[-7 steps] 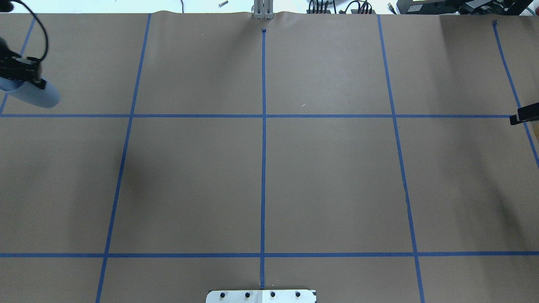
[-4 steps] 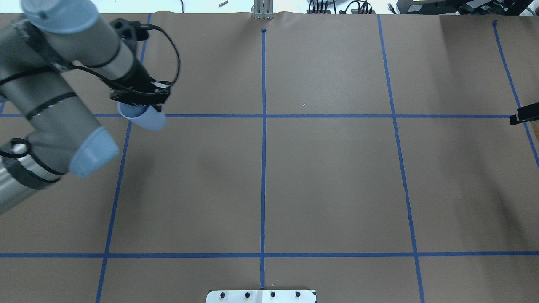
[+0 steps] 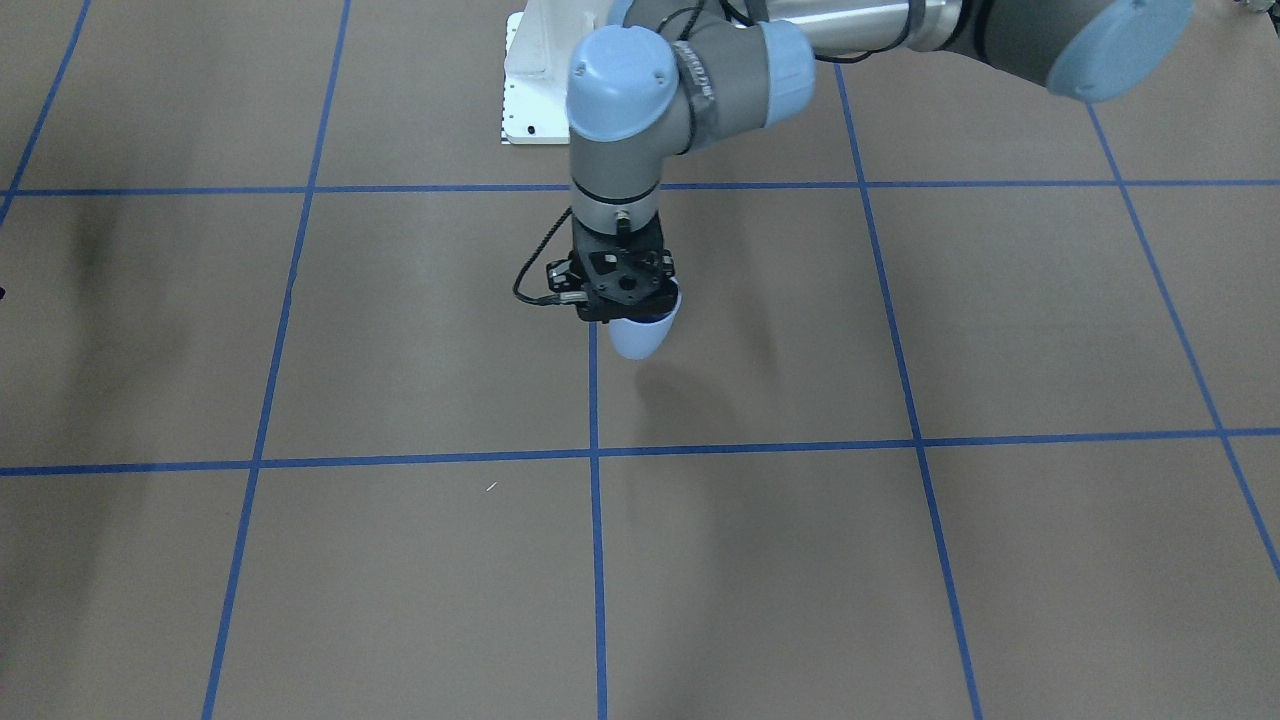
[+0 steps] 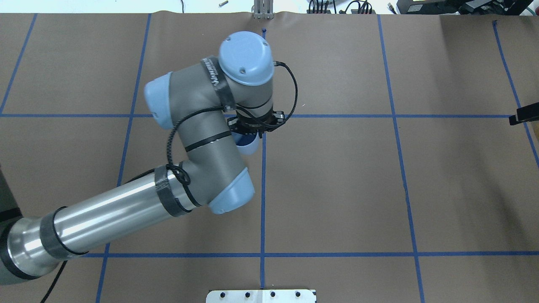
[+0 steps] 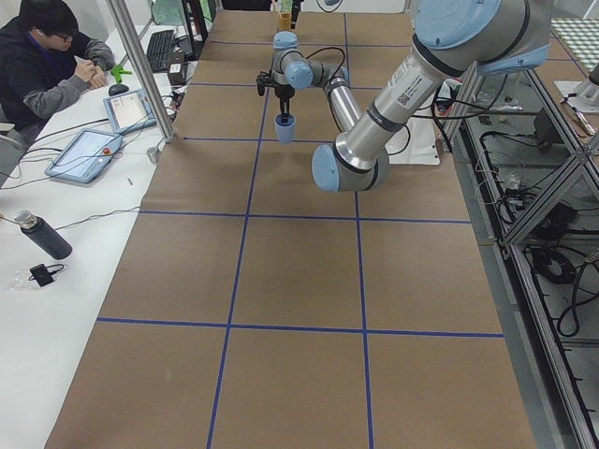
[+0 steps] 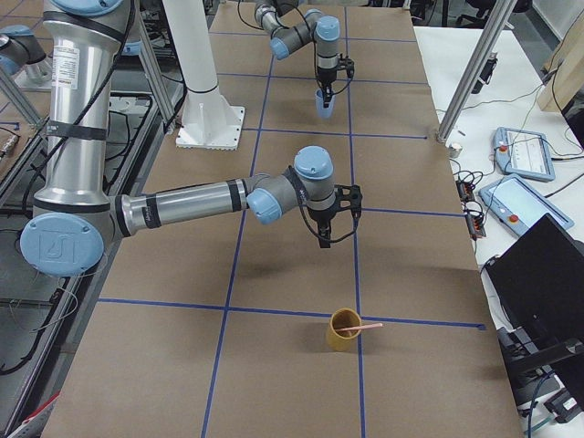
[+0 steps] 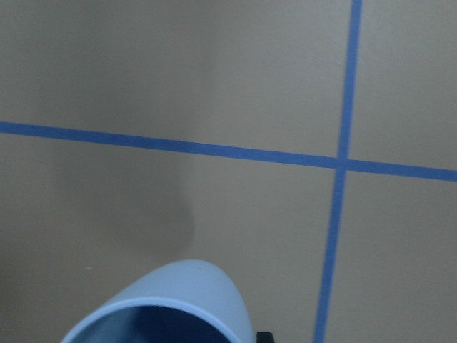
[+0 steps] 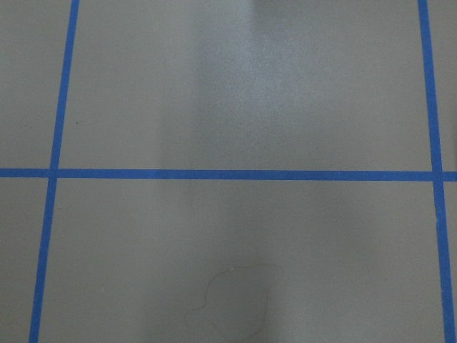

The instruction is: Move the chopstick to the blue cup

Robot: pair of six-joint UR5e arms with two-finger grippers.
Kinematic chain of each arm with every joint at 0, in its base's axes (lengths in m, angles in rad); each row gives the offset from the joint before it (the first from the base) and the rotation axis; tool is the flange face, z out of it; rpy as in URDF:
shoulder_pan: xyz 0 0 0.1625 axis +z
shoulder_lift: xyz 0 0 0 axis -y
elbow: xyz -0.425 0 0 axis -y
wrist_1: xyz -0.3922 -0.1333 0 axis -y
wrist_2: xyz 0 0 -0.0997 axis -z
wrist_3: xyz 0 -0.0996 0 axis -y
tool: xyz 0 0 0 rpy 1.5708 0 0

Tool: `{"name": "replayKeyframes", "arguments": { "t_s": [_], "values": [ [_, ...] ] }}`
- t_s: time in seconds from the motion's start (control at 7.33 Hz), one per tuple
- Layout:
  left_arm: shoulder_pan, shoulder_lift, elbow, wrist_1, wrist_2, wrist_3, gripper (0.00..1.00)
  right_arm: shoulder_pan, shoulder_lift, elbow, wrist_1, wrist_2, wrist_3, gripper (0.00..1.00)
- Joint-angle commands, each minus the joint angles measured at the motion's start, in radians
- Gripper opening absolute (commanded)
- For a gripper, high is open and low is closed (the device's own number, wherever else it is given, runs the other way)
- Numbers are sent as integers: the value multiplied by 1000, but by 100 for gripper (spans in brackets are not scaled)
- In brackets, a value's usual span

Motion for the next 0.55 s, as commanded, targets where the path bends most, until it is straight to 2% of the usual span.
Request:
{"name": "replayKeyframes", "arguments": {
  "t_s": [0.0,0.41],
  "values": [
    [90,-20,60,-45,85,-19,0,0,1,-8,0,1,-1,100],
    [103,-8,55,-64,87,-21,0,0,3,-11,0,1,0,100]
  ]
}}
